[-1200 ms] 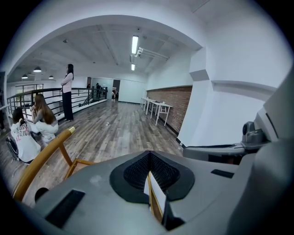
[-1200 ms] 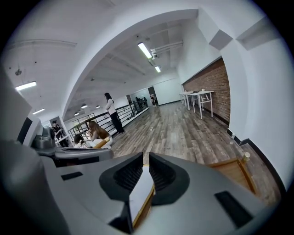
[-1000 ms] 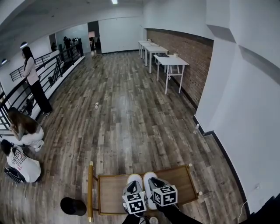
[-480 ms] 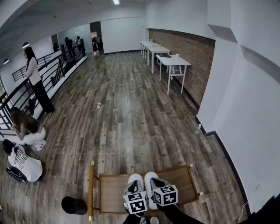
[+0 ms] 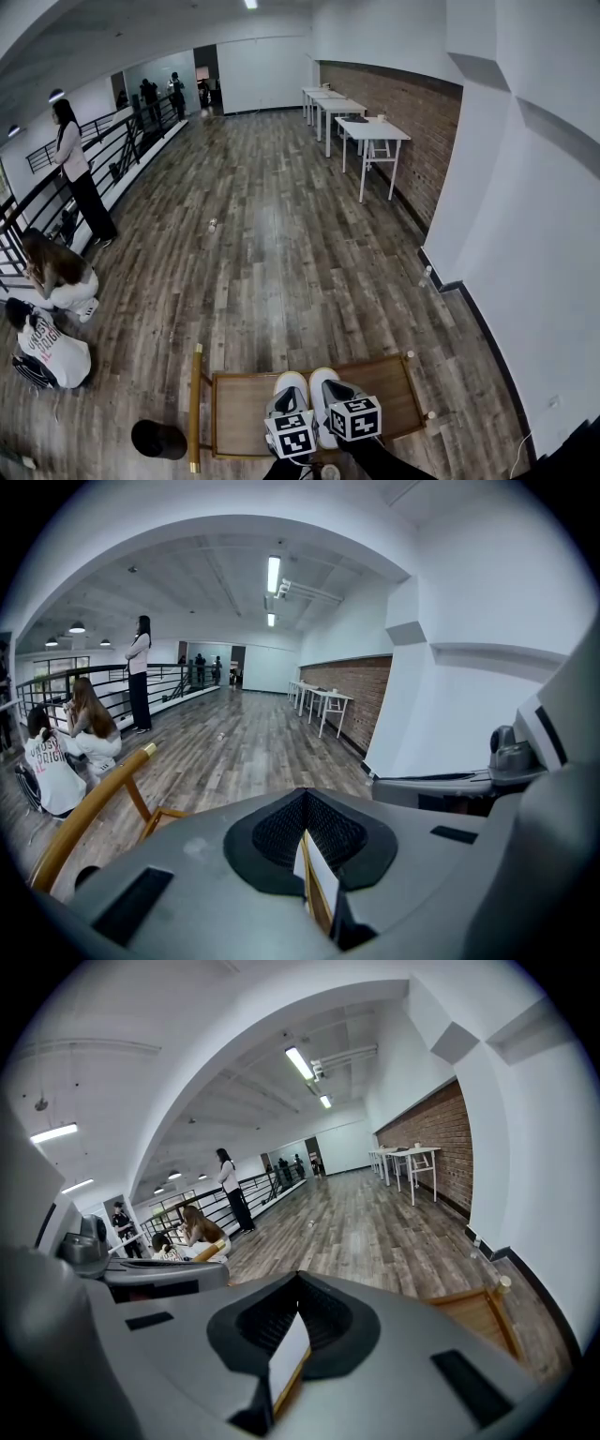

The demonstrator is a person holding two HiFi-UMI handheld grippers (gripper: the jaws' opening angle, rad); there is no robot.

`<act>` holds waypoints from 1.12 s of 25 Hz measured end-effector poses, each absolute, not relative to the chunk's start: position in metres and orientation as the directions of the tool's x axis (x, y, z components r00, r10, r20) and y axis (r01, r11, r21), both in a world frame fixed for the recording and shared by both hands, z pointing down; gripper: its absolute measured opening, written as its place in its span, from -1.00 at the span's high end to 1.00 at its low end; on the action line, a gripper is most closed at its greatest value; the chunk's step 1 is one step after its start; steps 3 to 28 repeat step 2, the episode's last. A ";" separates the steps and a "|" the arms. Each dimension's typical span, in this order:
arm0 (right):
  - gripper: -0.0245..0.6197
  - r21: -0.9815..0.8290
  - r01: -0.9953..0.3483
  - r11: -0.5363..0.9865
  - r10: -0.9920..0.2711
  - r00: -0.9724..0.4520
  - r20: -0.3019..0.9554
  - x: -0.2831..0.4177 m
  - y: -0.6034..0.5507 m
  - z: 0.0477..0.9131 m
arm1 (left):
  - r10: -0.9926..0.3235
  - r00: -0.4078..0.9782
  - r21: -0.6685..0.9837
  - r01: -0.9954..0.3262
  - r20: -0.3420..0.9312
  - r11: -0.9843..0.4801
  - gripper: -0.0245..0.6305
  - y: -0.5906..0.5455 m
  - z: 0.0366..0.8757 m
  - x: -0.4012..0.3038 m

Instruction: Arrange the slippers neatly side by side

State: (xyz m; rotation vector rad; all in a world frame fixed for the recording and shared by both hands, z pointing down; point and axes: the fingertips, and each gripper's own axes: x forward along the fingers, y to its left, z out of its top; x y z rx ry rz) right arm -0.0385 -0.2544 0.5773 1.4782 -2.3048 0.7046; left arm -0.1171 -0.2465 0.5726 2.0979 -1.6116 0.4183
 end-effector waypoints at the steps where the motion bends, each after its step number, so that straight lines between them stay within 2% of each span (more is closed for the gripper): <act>1: 0.93 -0.234 -0.909 0.345 -0.755 -0.417 0.505 -0.038 -0.255 0.577 | -0.823 0.268 0.171 -0.963 0.501 -0.210 0.93 -0.247 0.573 -0.117; 28: 0.93 -0.234 -0.909 0.345 -0.756 -0.417 0.505 -0.037 -0.255 0.577 | -0.823 0.268 0.170 -0.963 0.501 -0.211 0.93 -0.247 0.573 -0.116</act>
